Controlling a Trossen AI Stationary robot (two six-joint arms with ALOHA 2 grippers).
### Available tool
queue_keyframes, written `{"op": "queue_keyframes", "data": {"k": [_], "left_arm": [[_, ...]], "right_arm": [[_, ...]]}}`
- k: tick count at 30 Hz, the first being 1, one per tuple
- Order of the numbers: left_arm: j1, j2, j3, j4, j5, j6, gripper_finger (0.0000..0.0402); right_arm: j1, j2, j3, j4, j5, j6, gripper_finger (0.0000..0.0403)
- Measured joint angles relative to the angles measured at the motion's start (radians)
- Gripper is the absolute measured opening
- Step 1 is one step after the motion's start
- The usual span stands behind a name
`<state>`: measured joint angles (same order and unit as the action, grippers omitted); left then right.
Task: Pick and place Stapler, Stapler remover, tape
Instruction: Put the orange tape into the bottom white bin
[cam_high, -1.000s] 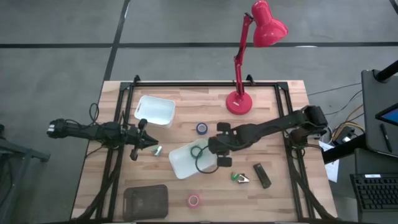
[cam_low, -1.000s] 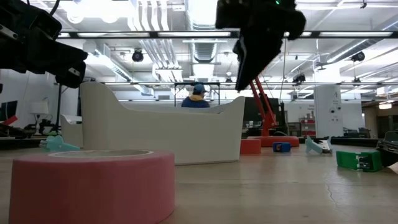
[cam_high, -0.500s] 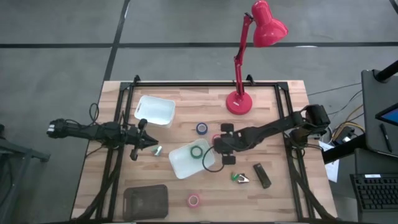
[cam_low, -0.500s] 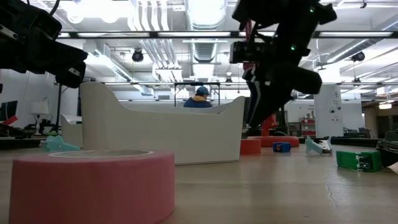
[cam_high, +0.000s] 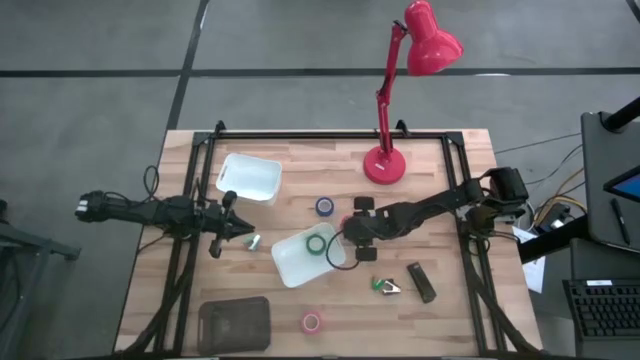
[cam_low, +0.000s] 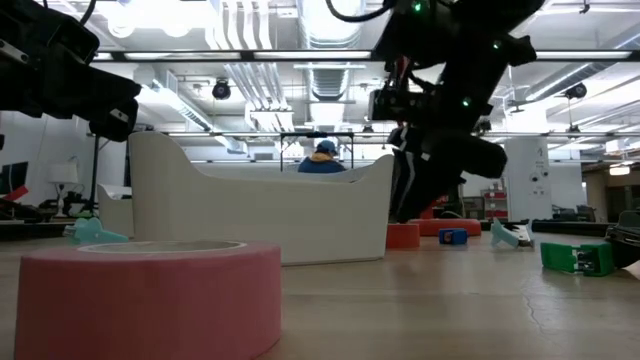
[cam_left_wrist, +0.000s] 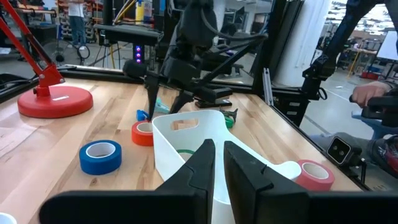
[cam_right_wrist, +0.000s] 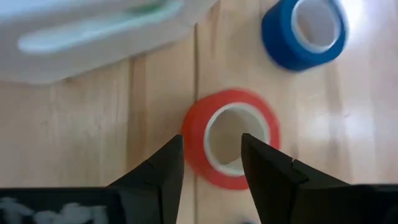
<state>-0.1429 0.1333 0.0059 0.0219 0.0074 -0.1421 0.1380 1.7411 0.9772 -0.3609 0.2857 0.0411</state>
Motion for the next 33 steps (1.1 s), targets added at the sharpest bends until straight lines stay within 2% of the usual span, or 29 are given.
{"op": "queue_keyframes", "data": {"k": [13, 33], "left_arm": [[0.000, 0.000, 0.000, 0.000, 0.000, 0.000, 0.0039], [0.000, 0.000, 0.000, 0.000, 0.000, 0.000, 0.0039]], "right_arm": [[-0.033, -0.001, -0.059, 0.069, -0.053, 0.035, 0.0123], [-0.041, -0.002, -0.051, 0.053, -0.081, 0.064, 0.0029]]}}
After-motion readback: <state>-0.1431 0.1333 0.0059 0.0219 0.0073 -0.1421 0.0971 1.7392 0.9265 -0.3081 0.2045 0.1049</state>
